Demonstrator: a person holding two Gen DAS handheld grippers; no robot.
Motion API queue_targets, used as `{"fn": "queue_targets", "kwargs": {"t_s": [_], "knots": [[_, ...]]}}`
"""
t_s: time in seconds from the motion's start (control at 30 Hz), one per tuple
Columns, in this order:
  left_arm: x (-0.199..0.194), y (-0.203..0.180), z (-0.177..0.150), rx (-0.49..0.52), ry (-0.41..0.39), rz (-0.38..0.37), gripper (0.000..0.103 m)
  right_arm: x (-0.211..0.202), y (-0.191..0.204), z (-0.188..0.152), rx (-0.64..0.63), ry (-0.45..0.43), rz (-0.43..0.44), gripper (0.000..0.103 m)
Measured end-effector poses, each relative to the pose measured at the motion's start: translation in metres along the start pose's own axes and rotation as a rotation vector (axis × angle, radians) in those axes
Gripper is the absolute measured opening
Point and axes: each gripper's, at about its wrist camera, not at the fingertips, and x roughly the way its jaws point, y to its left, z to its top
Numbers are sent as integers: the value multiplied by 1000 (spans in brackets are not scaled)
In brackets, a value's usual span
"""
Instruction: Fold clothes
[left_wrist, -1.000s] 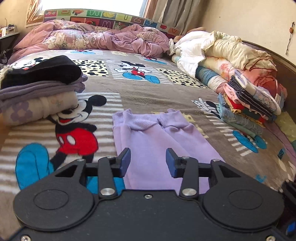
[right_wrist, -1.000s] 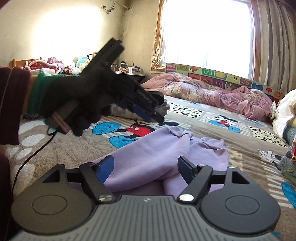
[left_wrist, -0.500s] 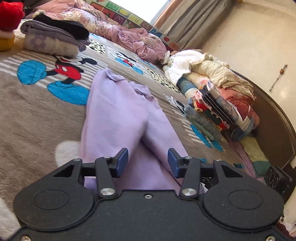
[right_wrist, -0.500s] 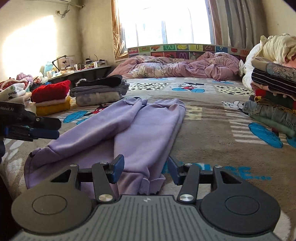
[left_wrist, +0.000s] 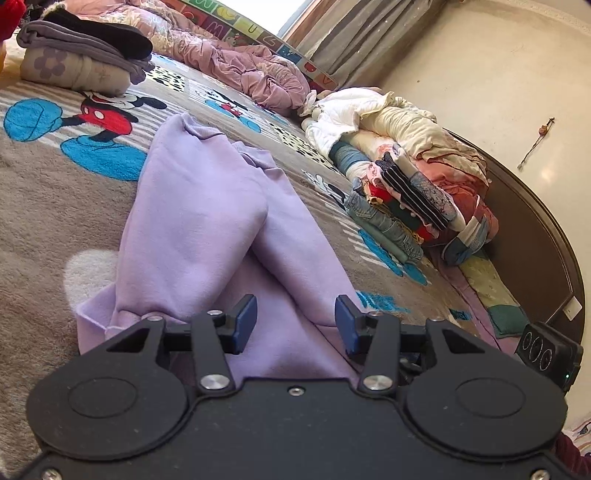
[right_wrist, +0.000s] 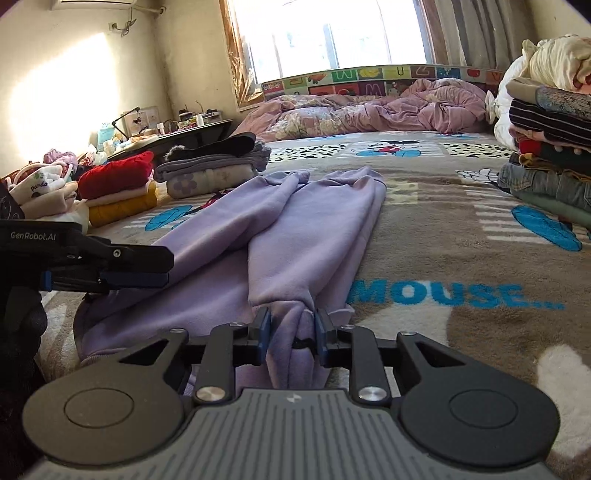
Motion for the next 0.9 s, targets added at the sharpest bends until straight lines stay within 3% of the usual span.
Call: {"fn": "queue_targets", "kwargs": {"t_s": [0.1, 0.2, 0.4, 0.5, 0.73, 0.9], "knots": [[-9, -5, 0, 69, -5, 26, 46, -2, 13, -6, -94, 43, -30, 27], [-23, -13, -1, 188, -17, 84, 48, -13, 14, -6, -92, 26, -20, 28], [-51, -27, -3, 426, -41, 199, 61, -34, 29, -15, -253, -22, -57, 36], [-63, -32, -9, 534, -41, 250, 62, -44, 37, -20, -335, -49, -64, 39], [-80, -38, -38, 793, 25, 291, 66, -67, 47, -32, -472, -77, -114, 56], [-75, -37, -60, 1009, 125, 375, 68, -63, 51, -42, -557, -24, -176, 57]]}}
